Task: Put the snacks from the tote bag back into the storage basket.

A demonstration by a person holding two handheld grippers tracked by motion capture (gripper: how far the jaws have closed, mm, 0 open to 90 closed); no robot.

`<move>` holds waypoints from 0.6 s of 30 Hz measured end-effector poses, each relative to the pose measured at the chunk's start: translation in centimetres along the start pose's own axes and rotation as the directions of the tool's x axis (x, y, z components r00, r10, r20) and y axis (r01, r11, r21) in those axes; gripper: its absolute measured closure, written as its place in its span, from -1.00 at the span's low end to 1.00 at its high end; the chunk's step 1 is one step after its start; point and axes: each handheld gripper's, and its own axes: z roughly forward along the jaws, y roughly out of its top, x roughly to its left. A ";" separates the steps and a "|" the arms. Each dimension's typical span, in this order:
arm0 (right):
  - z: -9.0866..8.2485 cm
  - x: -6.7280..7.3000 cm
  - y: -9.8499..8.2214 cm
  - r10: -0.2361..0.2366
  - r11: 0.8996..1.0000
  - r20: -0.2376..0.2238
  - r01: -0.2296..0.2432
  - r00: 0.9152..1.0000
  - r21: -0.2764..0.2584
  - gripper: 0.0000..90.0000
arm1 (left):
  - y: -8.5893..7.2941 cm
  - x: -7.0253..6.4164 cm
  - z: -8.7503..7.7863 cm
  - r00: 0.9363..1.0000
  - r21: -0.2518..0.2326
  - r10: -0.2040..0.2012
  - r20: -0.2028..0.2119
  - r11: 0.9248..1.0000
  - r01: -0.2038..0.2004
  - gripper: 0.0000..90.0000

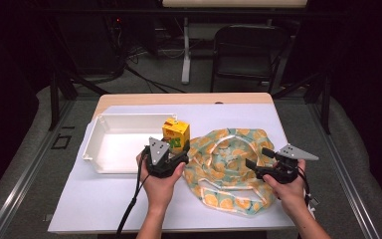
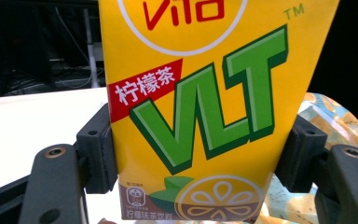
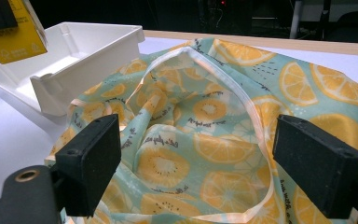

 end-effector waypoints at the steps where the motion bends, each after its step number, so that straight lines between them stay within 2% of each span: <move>1: 0.0 0.0 0.0 0.003 1.000 -0.004 -0.003 1.000 -0.001 -0.67 | 0.0 0.1 -0.1 1.000 0.001 0.001 -0.006 1.000 -0.001 -0.34; 18: 0.1 0.1 0.0 0.003 1.000 -0.002 -0.003 1.000 0.000 -0.66 | -0.1 2.7 -1.0 0.998 -0.004 -0.011 -0.063 1.000 0.011 -0.34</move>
